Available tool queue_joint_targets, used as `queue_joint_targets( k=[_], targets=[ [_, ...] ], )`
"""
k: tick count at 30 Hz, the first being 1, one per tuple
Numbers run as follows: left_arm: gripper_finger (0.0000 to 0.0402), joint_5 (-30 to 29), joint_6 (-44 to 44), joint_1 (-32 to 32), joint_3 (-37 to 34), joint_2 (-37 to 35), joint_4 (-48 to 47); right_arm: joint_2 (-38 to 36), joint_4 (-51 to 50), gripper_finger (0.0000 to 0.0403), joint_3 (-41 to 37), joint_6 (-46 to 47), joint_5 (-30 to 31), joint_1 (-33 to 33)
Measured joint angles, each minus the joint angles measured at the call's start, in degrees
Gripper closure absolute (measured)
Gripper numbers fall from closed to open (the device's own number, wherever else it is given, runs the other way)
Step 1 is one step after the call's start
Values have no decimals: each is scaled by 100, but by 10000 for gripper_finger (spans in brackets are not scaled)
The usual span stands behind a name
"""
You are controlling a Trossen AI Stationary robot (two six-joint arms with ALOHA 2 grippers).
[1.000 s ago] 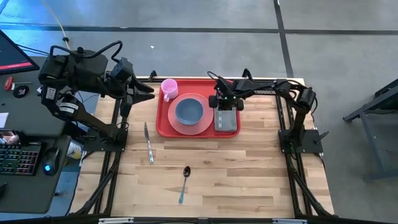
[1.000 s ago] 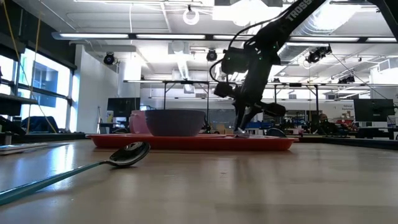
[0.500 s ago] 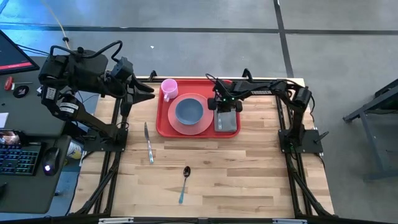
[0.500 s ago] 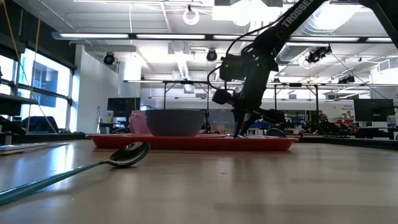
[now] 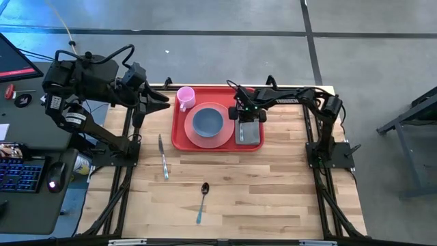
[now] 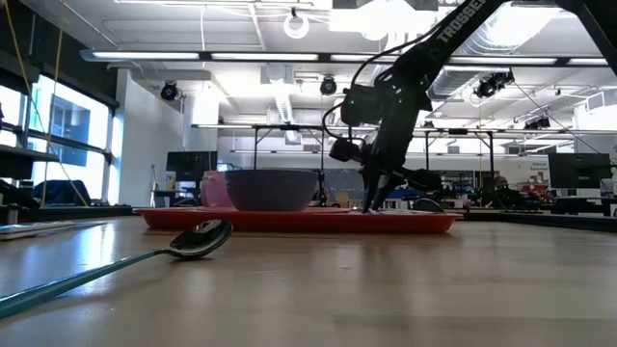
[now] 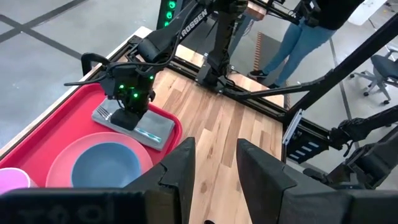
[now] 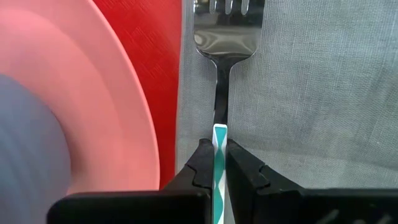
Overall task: Set up tray
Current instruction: Put the blue fork on the gray napkin
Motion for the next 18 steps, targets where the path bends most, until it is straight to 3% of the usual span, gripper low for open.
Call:
queue_joint_targets(
  k=[14, 18],
  targets=[
    [250, -116, -1, 0, 0, 0, 0, 0, 24, 388, 0, -66, 0, 4],
    [250, -119, 0, 0, 0, 0, 0, 0, 42, 371, 0, -66, 2, 4]
  ],
)
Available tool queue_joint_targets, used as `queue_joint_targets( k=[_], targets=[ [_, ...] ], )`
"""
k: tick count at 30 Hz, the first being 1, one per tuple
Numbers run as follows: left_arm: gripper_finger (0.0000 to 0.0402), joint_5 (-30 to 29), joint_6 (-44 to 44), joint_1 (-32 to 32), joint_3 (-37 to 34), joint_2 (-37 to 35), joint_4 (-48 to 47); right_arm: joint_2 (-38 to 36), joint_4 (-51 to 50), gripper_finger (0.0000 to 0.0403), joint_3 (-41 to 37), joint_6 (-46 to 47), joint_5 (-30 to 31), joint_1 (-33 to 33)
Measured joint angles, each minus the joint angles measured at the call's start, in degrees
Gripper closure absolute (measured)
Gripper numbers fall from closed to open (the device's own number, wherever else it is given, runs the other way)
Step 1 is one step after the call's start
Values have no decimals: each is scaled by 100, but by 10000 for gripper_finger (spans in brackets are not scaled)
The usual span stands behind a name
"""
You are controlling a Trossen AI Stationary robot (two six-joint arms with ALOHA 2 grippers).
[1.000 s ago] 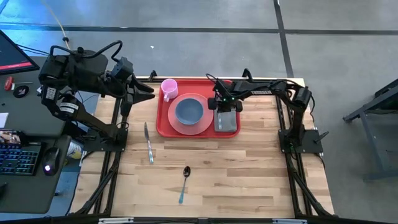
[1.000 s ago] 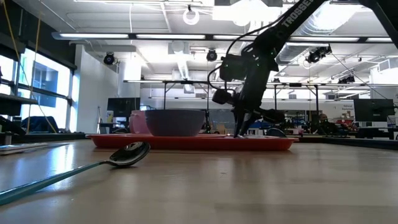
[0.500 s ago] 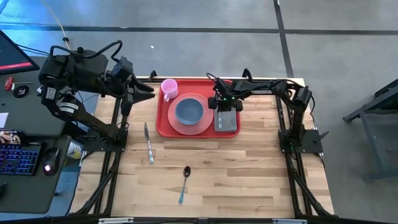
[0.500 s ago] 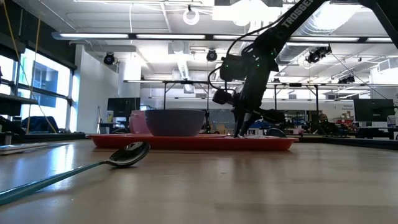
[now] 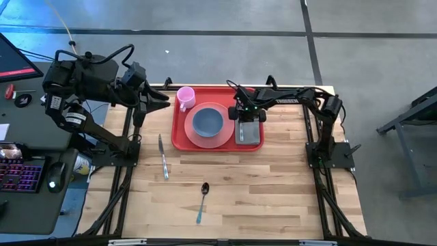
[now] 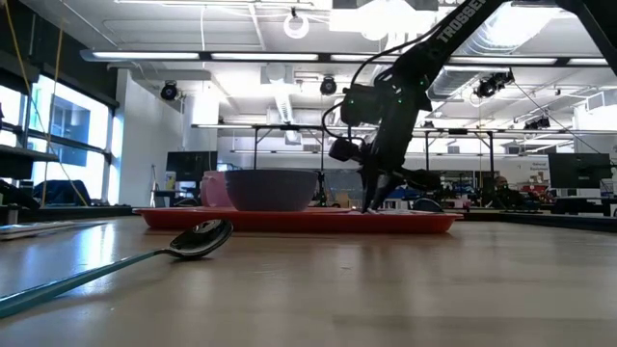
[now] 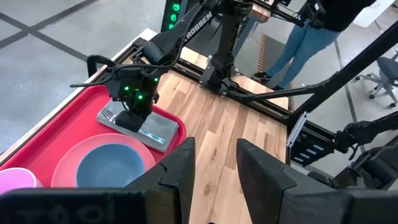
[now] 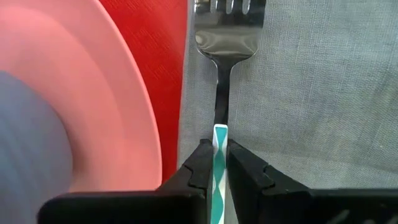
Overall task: Set up tray
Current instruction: Put the blue fork on the gray napkin, then put the blue knife on the gray napkin to the right of the blue fork
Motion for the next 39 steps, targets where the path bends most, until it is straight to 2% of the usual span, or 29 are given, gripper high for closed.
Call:
queue_joint_targets(
  k=[5, 10, 24, 32, 36, 39],
  targets=[
    [250, -4, -1, 0, 0, 0, 0, 0, 1, 332, 0, 8, 41, 0],
    [250, -9, 1, 0, 0, 0, 0, 0, 1, 312, 0, 20, 23, 0],
    [250, -11, 1, 0, 0, 0, -2, -233, -102, 313, 13, -93, -246, 0],
    [250, -11, -248, 0, 0, 0, -95, -1087, -595, 316, 13, -86, 559, 117],
    [250, -11, -453, 1, 0, 0, -191, -1530, -763, 316, 13, 214, 1048, 431],
    [250, -9, -543, 0, 0, 0, -221, -1718, -804, 316, 13, 545, 1197, 753]
  ],
)
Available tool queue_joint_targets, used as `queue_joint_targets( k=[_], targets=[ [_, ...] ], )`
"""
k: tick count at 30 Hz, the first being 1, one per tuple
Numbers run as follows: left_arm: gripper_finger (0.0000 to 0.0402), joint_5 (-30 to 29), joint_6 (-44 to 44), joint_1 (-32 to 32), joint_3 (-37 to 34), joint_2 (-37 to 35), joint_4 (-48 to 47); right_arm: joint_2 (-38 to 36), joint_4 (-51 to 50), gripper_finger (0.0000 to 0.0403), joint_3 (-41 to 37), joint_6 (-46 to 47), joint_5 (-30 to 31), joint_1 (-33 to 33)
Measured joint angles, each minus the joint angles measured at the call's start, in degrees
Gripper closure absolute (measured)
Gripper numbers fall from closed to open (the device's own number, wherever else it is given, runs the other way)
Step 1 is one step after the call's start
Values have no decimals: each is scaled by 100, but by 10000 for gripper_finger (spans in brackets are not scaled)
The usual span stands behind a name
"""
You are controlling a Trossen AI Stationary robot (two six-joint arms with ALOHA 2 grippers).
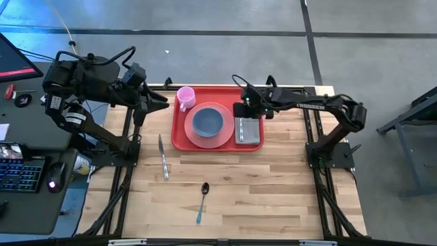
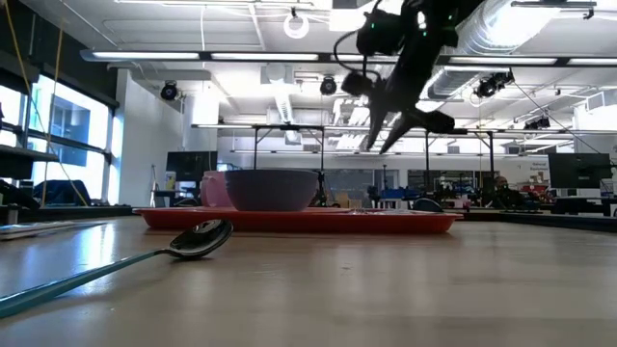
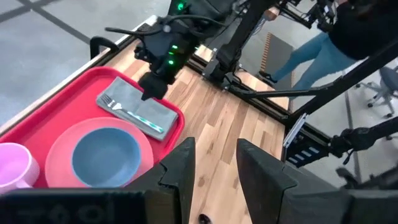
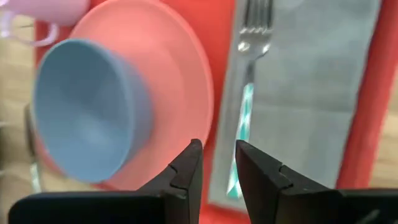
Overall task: Set up tray
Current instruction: Put the blue knife on the gray napkin to the right of the blue fork
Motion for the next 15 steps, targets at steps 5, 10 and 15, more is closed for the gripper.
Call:
queue_joint_targets(
  k=[5, 10, 15],
  targets=[
    [250, 76, -68, 0, 0, 0, -56, -37, 116, 316, 2, 376, 215, 789],
    [250, 40, -76, 0, -2, 0, -574, -14, 142, 316, 2, 1114, 853, 1625],
    [250, -42, -253, 2, -168, -8, -585, -13, 157, 316, 2, 1660, 1221, 2236]
  ],
)
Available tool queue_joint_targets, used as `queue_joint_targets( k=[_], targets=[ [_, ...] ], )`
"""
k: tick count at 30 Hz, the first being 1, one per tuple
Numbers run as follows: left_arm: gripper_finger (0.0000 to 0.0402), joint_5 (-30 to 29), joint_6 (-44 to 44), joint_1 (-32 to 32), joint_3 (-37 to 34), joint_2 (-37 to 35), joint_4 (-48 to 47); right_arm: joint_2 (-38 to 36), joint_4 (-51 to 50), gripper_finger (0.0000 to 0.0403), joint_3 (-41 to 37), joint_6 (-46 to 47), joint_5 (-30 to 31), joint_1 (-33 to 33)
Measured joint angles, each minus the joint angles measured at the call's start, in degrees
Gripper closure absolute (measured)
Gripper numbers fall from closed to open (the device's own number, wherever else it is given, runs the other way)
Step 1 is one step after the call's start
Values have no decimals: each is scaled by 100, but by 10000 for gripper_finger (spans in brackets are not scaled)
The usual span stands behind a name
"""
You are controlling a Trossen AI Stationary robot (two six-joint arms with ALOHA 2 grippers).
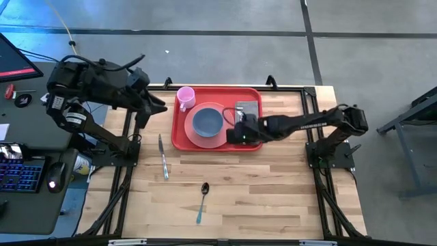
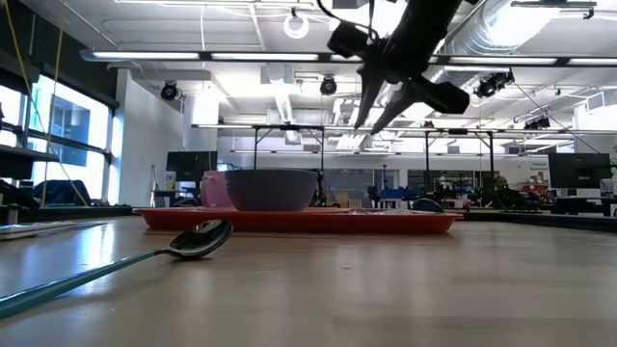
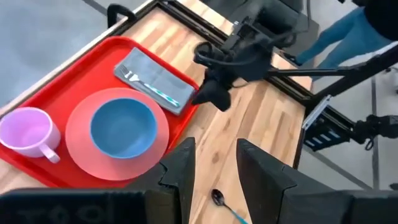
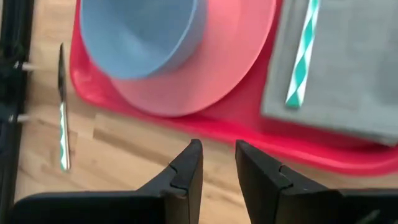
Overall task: Set up tray
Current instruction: Put the blue knife on the gray napkin to the right of the blue fork
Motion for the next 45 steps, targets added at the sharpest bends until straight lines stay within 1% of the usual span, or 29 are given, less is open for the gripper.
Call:
queue_joint_targets(
  k=[3, 5, 8, 11, 13, 17, 18, 20, 23, 26, 28, 31, 36, 37, 42, 43, 45],
  targets=[
    [250, 35, -215, -2, -62, 1, 6, 0, 26, 316, 0, 13, 108, 260],
    [250, 35, -591, -2, -129, 1, 6, 0, 28, 316, 0, -147, 229, 374],
    [250, 31, -1197, -2, -334, 13, 5, -5, 33, 316, 0, -567, 473, 457],
    [250, -70, -1528, -2, -625, 8, 6, -33, 165, 316, -1, -1150, 562, 455],
    [250, -247, -1840, -2, -878, 8, 3, -87, 328, 316, -2, -1715, 402, 421],
    [250, -535, -2298, 0, -1481, 6, 14, -430, 298, 316, -2, -2852, -375, 327],
    [250, -540, -2416, -2, -1693, -1, 17, -546, 190, 316, -2, -3016, -395, 304],
    [250, -534, -2764, -2, -2162, -1, 10, -861, -147, 316, -2, -3144, -164, 286],
    [250, -375, -3484, -2, -2989, -3, 14, -1378, -363, 316, -2, -3377, 580, 260],
    [250, -99, -4090, -2, -3855, -40, 4, -1847, -364, 316, -2, -3893, 1269, 257],
    [250, 59, -4472, -2, -4439, -35, 6, -2119, -345, 316, -2, -4368, 1441, 217],
    [250, 265, -5010, -2, -5263, -37, 49, -2436, -327, 316, -2, -4695, 1332, 66],
    [250, 644, -5416, -2, -6537, -108, 349, -2674, -340, 316, -2, -4532, 1303, -106],
    [250, 714, -5510, -2, -6786, -156, 605, -2674, -332, 316, -2, -4477, 1298, -113],
    [250, 1331, -6079, -79, -7926, -441, 2550, -2645, -320, 316, -38, -4415, 1100, -99],
    [250, 1376, -6239, -159, -8104, -470, 2846, -2642, -322, 316, -70, -4415, 1046, -101],
    [250, 1466, -6597, -321, -8399, -486, 3123, -2636, -316, 316, -152, -4408, 935, -101]
  ],
)
